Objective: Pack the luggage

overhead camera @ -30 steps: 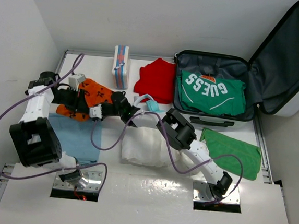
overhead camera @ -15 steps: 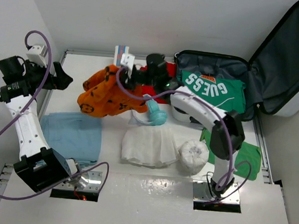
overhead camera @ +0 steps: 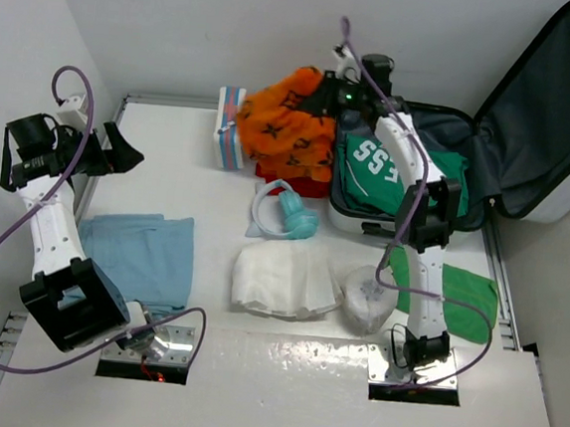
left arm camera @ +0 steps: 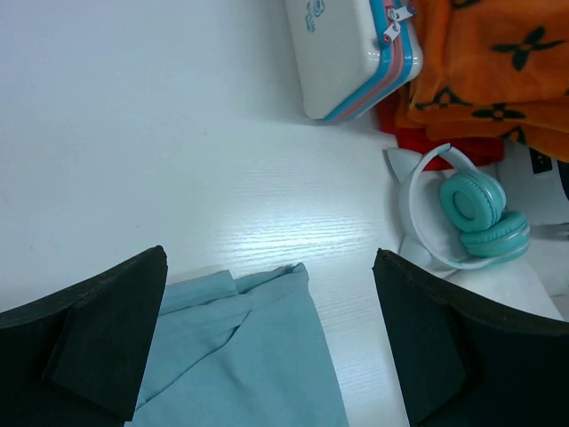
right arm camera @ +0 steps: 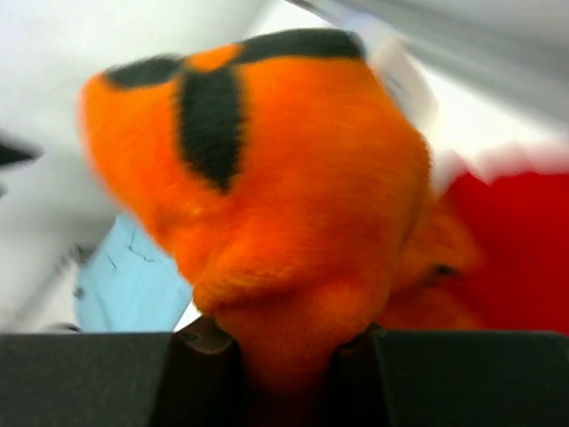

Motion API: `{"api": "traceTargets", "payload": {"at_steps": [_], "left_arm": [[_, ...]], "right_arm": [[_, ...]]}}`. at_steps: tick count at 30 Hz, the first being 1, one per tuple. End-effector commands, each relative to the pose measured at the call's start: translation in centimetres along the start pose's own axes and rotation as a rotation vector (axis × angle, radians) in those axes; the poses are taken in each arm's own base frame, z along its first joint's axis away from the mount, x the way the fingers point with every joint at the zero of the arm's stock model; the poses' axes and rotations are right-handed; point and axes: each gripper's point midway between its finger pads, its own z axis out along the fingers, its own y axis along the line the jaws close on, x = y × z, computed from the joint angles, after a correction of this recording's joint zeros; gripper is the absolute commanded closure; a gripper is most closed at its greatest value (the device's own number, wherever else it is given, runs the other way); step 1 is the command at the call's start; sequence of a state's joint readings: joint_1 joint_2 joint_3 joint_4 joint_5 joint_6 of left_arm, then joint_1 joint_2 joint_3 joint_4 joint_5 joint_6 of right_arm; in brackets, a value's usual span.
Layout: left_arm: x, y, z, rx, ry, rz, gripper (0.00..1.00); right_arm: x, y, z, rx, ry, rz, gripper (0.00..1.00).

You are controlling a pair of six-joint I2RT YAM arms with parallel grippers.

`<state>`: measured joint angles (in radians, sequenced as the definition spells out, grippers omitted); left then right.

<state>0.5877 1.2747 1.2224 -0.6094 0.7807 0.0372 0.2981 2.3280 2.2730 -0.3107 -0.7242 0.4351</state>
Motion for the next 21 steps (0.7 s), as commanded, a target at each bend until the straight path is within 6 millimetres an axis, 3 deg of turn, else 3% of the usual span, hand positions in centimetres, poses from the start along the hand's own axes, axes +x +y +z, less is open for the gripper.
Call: {"api": "traceTargets", "payload": {"at_steps": [1,5,6,8,9,10,16,21], "left_arm": [[-1.3,-0.6,0.2,0.004,-0.043,0.03,0.0],[-1.1,-1.1,1.2,0.022,-0.044,0.023,0.0],[-0.6,-1.0,1.4,0.023,-0.035,0.015,0.0],[-0.3,-0.9,1.7,0.012,-0.029,0.009,0.0],[0.0,-1.0,2.0,0.02,-0.025,0.011,0.0],[0.0,-1.0,2.0,0.02,-0.025,0.011,0.0],[1.0,-1.4,3.5,0.03,-0.005,0.007,0.0],[1.3,-1.7,4.1,0.029,0.012,0.013,0.0]], "right_arm": [[0.5,-2.9,-2.6,-0.002,0.011,0.365,1.0],[1.7,-7.7,-5.2,0.062,0.014,0.481,1.0],[1.4,-9.9,-7.1,0.101,-0.008,0.491,1.0],[1.9,-11.2,-8.3,0.138,0.005,0.507,1.0],[1.8,-12.8,-10.2,0.173,-0.008,0.529,1.0],[1.8,-12.6,-10.4,0.17,-0.004,0.525,1.0],[1.5,-18.5,-19.1,0.33,-0.055,0.558,1.0],[3.1,-22.1,-23.3,0.486,-0.049,0.545,1.0]]}}
